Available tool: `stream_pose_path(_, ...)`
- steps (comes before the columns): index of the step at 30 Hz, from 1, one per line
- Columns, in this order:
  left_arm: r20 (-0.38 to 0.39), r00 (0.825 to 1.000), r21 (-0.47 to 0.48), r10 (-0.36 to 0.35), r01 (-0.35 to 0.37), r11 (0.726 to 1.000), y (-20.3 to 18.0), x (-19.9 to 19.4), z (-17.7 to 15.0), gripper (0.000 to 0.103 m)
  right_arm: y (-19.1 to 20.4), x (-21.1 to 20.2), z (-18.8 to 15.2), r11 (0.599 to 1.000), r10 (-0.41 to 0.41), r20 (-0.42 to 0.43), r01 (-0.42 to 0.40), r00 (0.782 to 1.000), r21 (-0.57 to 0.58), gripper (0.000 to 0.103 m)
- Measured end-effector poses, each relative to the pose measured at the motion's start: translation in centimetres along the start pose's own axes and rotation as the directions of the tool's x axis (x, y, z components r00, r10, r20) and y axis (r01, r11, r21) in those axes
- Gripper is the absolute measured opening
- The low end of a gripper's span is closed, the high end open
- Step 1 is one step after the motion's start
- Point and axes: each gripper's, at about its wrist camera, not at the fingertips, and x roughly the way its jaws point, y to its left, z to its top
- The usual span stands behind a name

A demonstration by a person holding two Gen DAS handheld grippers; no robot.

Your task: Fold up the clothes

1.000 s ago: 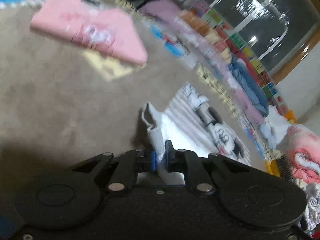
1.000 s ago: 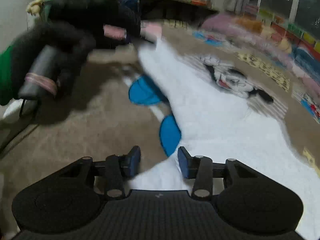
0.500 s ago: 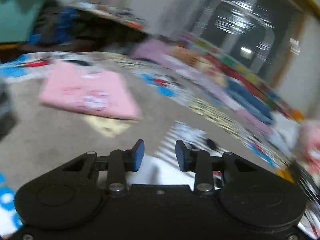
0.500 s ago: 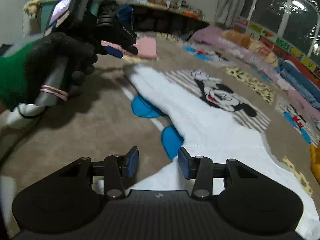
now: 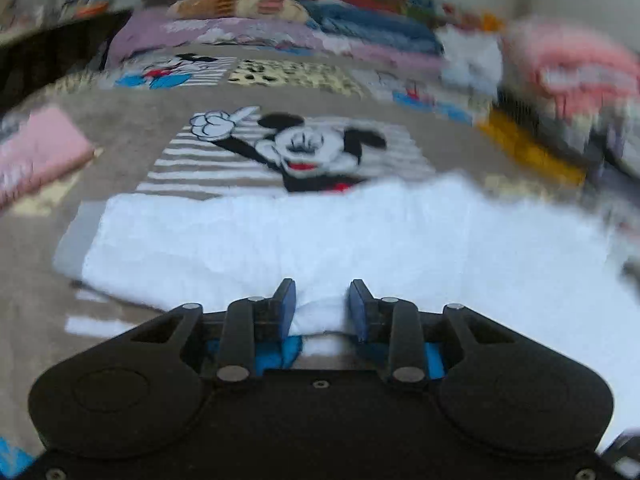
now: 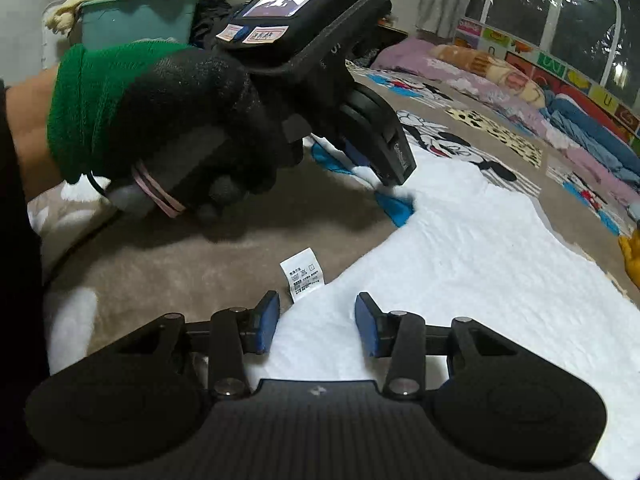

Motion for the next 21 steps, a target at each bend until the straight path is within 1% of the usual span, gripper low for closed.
stream_pose_path(2,0.068,0.993,-0.083,-0.092,0.098,0.992,0.3,-0.3,1.0,0.030,-0.3,0.1,-0.2,1.000,0.006,0.010,-0.006,1.000,0.019,0.044)
stream_pose_path(3,0.081,0.986,-0.118,-0.147,0.156,0.981,0.2,0.0,1.9,0.030,-0.3,0.1,-0.3,1.000,0.008,0.018,-0.008,1.000,0.028,0.044)
stream_pose_path(4,0.094,0.973,-0.168,-0.210,0.224,0.960,0.3,0.6,2.5,0.030,-0.3,0.0,-0.5,0.999,0.009,0.025,-0.010,1.000,0.037,0.044)
stream_pose_path(5,0.104,0.960,-0.214,-0.258,0.275,0.937,0.5,1.1,2.8,0.030,-0.4,0.1,-0.7,0.999,0.010,0.034,-0.011,0.999,0.049,0.044)
stream_pose_path(7,0.077,0.932,-0.302,-0.354,0.360,0.883,0.7,3.4,3.5,0.030,-0.5,0.0,-1.1,0.997,0.013,0.053,-0.016,0.998,0.072,0.045)
stream_pose_path(8,0.045,0.926,-0.334,-0.375,0.368,0.868,0.7,4.9,3.5,0.033,-0.6,0.0,-1.3,0.997,0.015,0.061,-0.020,0.998,0.078,0.045)
stream_pose_path(9,0.012,0.919,-0.365,-0.393,0.370,0.854,0.8,6.4,3.6,0.040,-0.6,-0.1,-1.4,0.996,0.018,0.069,-0.024,0.997,0.083,0.045)
stream_pose_path(10,-0.020,0.911,-0.395,-0.412,0.372,0.840,0.8,7.9,3.6,0.040,-0.7,-0.1,-1.6,0.996,0.021,0.077,-0.028,0.997,0.089,0.045)
stream_pose_path(11,-0.017,0.913,-0.441,-0.407,0.358,0.823,1.3,9.0,3.6,0.038,-0.7,-0.2,-1.6,0.995,0.024,0.081,-0.031,0.996,0.092,0.045)
stream_pose_path(12,0.004,0.917,-0.478,-0.398,0.351,0.805,1.8,9.2,3.7,0.035,-0.7,-0.2,-1.7,0.995,0.026,0.084,-0.034,0.996,0.094,0.045)
stream_pose_path(14,0.040,0.940,-0.553,-0.339,0.303,0.776,3.4,9.2,4.2,0.035,-0.9,-0.2,-1.7,0.994,0.034,0.090,-0.043,0.995,0.102,0.045)
stream_pose_path(16,0.059,0.961,-0.573,-0.270,0.254,0.779,4.9,9.0,4.5,0.032,-1.1,-0.2,-1.8,0.993,0.041,0.096,-0.051,0.995,0.109,0.045)
stream_pose_path(17,0.065,0.968,-0.589,-0.241,0.232,0.774,5.7,8.9,4.4,0.022,-1.1,-0.2,-1.8,0.992,0.043,0.100,-0.054,0.994,0.113,0.046)
stream_pose_path(19,0.097,0.972,-0.651,-0.213,0.224,0.726,7.7,8.5,3.9,0.021,-1.1,-0.2,-1.9,0.992,0.044,0.104,-0.056,0.994,0.115,0.046)
stream_pose_path(20,0.111,0.970,-0.669,-0.217,0.234,0.705,8.5,8.3,3.8,0.021,-1.0,-0.2,-2.0,0.992,0.044,0.106,-0.056,0.993,0.116,0.046)
stream_pose_path(21,0.122,0.974,-0.671,-0.192,0.223,0.707,8.9,7.8,3.8,0.021,-1.0,-0.2,-2.1,0.992,0.045,0.107,-0.057,0.993,0.117,0.046)
